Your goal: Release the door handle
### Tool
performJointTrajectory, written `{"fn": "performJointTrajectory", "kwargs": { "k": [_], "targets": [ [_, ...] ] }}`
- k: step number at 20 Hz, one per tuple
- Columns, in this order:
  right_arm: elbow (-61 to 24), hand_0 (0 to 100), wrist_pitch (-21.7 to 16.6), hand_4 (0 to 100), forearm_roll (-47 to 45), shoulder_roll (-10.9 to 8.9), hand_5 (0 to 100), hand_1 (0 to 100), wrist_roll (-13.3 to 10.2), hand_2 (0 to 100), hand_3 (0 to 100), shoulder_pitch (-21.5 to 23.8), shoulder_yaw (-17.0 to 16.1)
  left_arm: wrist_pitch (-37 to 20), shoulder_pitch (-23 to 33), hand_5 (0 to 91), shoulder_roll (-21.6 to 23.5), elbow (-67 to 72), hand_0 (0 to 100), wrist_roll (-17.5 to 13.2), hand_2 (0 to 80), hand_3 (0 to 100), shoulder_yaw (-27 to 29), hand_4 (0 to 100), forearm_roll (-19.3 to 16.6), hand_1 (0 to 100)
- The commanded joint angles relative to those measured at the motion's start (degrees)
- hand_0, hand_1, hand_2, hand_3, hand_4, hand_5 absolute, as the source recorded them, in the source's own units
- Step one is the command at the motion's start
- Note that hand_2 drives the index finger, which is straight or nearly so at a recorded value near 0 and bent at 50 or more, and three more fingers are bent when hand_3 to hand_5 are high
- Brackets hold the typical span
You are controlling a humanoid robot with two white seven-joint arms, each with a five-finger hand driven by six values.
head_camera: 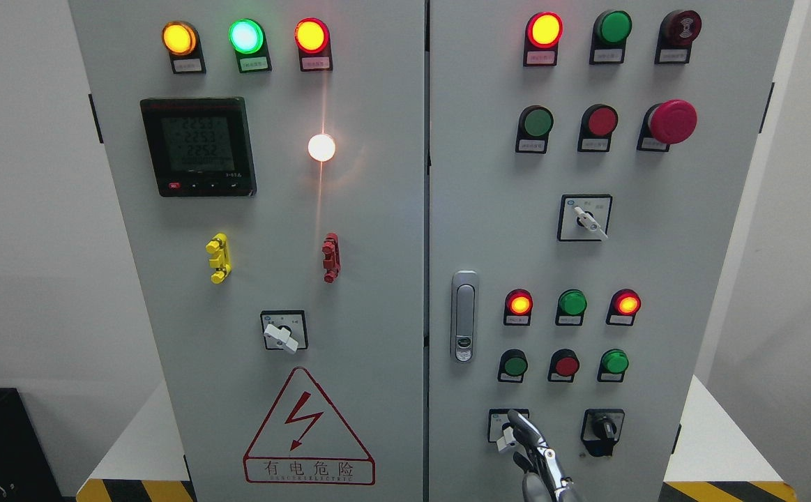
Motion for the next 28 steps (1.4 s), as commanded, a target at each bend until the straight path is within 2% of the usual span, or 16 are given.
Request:
{"fn": "performJointTrajectory", "kwargs": {
  "k": [1,12,14,16,17,19,21,24,28],
  "targets": [
    [0.0,35,0.0,13,0.1,0.05,14,2,-0.3,0,13,0.0,-0.2,0.0,1.1,0.0,0.0,0.0,12,0.0,0.0,0,0.0,0,0.0,56],
    [0.0,35,-0.3,14,0.2,-0.04,14,2,-0.2,0,13,-0.1,-0.3,0.0,1.1,0.0,0.0,0.0,12,0.0,0.0,0,0.0,0,0.0,56],
    [0.0,35,-0.4,16,0.4,-0.04,15,3,-0.2,0,14,-0.2,-0.2,0.0,1.1,0.0,0.0,0.0,12,0.0,0.0,0,0.0,0,0.0,56],
    [0.0,34,-0.9,24,2.0,-0.04,21,5,-0.2,0,18,-0.4,-0.1,0.0,1.1,0.0,0.0,0.0,12,0.0,0.0,0,0.0,0,0.0,56],
    [0.0,33,-1.4,33,4.3,-0.04,29,8,-0.2,0,20,-0.4,0.0,0.0,1.1,0.0,0.0,0.0,12,0.0,0.0,0,0.0,0,0.0,56],
    [0.0,34,-1.8,41,9.9,-0.04,39,13,-0.3,0,27,-0.4,-0.1,0.0,1.1,0.0,0.0,0.0,12,0.0,0.0,0,0.0,0,0.0,56],
    [0.0,38,-1.7,53,13.6,-0.04,54,17,-0.4,0,37,-0.9,-0.1,0.0,1.1,0.0,0.0,0.0,12,0.0,0.0,0,0.0,0,0.0,56],
    [0.2,43,-1.4,63,16.9,-0.04,68,20,-1.5,0,45,-2.3,0.2,0.0,1.1,0.0,0.0,0.0,12,0.0,0.0,0,0.0,0,0.0,56],
    [0.2,47,-1.4,71,28.2,-0.04,77,22,-3.2,0,54,-2.9,0.3,0.0,1.1,0.0,0.0,0.0,12,0.0,0.0,0,0.0,0,0.0,56]
  ]
}}
